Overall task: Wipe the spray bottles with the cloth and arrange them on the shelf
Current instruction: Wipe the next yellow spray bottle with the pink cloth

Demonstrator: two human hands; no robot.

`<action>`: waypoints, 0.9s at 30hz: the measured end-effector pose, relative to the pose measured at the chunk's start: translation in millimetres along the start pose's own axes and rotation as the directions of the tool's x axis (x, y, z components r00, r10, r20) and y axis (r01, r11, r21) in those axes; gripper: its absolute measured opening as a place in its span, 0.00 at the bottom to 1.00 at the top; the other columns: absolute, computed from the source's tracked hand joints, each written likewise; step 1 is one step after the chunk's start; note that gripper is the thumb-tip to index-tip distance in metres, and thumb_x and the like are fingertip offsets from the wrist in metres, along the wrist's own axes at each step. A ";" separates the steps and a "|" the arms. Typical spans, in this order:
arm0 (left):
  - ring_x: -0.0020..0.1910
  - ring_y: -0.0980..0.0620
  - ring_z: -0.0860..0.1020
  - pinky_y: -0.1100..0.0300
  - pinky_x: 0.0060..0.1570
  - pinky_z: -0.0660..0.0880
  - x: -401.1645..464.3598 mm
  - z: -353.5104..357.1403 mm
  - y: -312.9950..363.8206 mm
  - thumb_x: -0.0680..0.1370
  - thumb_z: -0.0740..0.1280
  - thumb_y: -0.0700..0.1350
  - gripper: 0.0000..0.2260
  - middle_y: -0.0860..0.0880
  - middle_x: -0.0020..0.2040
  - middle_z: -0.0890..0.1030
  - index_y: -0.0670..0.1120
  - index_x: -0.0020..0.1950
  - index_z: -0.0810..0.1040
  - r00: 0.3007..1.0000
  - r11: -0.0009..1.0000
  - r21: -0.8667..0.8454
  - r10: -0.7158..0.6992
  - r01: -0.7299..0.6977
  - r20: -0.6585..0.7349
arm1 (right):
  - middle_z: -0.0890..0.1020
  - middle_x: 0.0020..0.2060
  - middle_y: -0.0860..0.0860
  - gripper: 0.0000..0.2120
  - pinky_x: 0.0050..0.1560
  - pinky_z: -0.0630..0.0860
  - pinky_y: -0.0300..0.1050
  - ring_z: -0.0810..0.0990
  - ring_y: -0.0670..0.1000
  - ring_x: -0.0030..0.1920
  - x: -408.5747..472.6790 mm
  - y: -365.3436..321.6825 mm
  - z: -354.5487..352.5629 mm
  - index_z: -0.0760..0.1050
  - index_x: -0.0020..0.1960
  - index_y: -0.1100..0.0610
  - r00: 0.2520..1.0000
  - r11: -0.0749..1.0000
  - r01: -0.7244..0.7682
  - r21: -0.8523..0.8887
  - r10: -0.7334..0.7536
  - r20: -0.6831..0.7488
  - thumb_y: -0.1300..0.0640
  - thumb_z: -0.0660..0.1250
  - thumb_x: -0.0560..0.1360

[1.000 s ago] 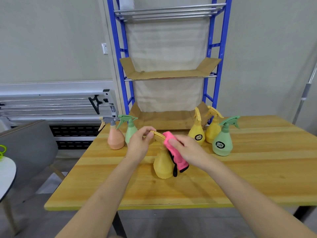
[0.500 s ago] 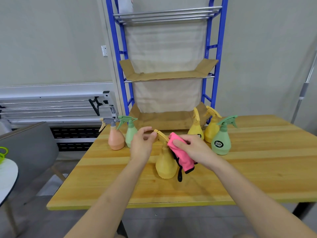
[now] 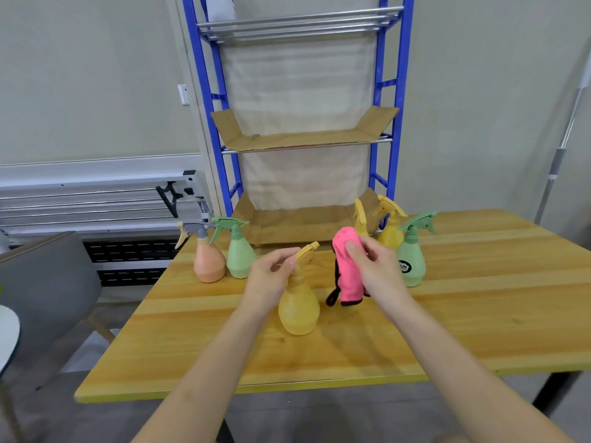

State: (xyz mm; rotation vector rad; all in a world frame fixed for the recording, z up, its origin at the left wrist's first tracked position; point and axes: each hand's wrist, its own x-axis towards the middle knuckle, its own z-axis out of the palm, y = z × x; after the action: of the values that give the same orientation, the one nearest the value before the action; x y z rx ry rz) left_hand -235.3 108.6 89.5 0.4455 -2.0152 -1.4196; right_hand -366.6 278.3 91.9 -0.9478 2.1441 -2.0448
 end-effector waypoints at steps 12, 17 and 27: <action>0.53 0.65 0.76 0.62 0.52 0.70 -16.6 -4.2 -36.6 0.78 0.74 0.46 0.08 0.58 0.52 0.84 0.55 0.56 0.83 1.000 0.995 0.093 0.024 -0.025 0.015 | 0.80 0.62 0.41 0.20 0.59 0.72 0.31 0.76 0.36 0.61 13.1 4.4 31.1 0.77 0.72 0.47 0.965 0.976 0.170 -0.139 -0.136 0.223 0.52 0.71 0.81; 0.60 0.55 0.75 0.46 0.63 0.73 -10.6 0.8 -47.4 0.76 0.67 0.62 0.15 0.56 0.56 0.81 0.63 0.62 0.78 0.998 0.946 0.318 0.058 -0.056 0.003 | 0.80 0.58 0.37 0.24 0.54 0.70 0.27 0.75 0.32 0.57 18.4 5.7 41.5 0.79 0.69 0.44 0.959 0.931 0.244 -0.271 -0.189 0.212 0.51 0.78 0.74; 0.63 0.51 0.73 0.45 0.65 0.68 -2.1 -0.5 -41.7 0.81 0.68 0.54 0.16 0.57 0.58 0.81 0.59 0.69 0.77 0.994 0.836 0.539 0.102 -0.102 0.029 | 0.80 0.56 0.44 0.24 0.59 0.72 0.43 0.77 0.46 0.57 38.7 -13.5 38.8 0.82 0.62 0.50 0.896 0.786 0.382 -0.486 -0.185 0.404 0.44 0.81 0.69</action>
State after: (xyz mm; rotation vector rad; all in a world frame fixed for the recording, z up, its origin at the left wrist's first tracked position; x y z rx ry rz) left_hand -236.7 94.4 50.3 0.5614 -2.3913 -0.7613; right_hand -376.3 227.1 113.6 -1.6448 2.5488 -1.1814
